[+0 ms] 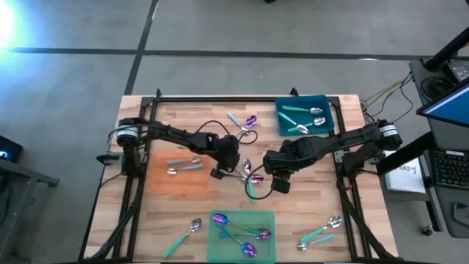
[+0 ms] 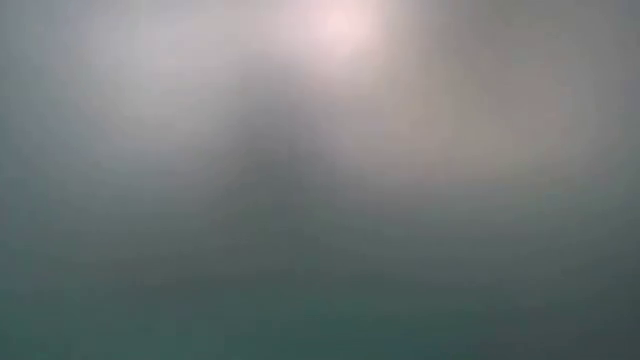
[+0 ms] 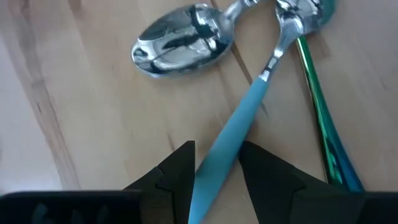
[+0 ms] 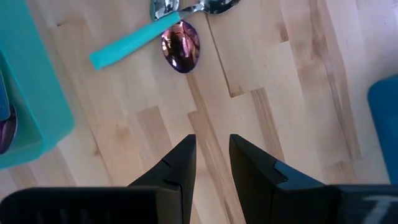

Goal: Sort silverware by color (type)
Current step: Put the middle blue spoon into the orange bin

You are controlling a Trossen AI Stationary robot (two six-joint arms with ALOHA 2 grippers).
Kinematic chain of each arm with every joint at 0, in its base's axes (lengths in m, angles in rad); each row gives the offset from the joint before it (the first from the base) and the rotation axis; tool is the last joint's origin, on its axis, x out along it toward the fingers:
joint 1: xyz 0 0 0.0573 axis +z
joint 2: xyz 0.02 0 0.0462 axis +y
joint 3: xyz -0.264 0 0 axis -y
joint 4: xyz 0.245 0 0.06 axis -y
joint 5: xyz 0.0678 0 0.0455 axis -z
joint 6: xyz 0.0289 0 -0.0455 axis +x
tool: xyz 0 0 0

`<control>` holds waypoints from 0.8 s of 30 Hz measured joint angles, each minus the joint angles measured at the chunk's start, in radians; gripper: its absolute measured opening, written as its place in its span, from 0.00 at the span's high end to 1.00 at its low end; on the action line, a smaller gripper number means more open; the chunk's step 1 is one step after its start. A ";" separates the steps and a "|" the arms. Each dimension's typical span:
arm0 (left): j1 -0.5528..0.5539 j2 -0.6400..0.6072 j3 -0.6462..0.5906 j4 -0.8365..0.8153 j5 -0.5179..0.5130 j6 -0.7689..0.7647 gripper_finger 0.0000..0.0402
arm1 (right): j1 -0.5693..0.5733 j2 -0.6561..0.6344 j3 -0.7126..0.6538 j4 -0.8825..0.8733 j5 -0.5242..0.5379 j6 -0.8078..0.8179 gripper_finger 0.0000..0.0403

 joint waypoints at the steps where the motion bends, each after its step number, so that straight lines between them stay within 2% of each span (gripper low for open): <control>1: 0.001 0.017 0.024 -0.022 0.000 -0.008 0.71 | 0.000 0.000 0.000 0.003 0.000 0.001 0.79; 5: 0.007 0.067 0.117 -0.141 0.003 -0.022 0.74 | 0.000 0.000 0.000 0.008 0.000 0.011 0.79; 11: 0.050 0.075 0.144 -0.197 0.090 -0.095 0.93 | 0.001 0.000 0.000 0.007 0.000 0.010 0.79; 15: 0.075 0.072 0.135 -0.197 0.150 -0.159 0.93 | 0.001 0.000 0.000 0.007 -0.001 -0.007 0.79; 24: 0.078 0.003 0.127 -0.246 0.115 -0.204 0.93 | 0.001 0.000 0.000 0.007 -0.001 -0.017 0.79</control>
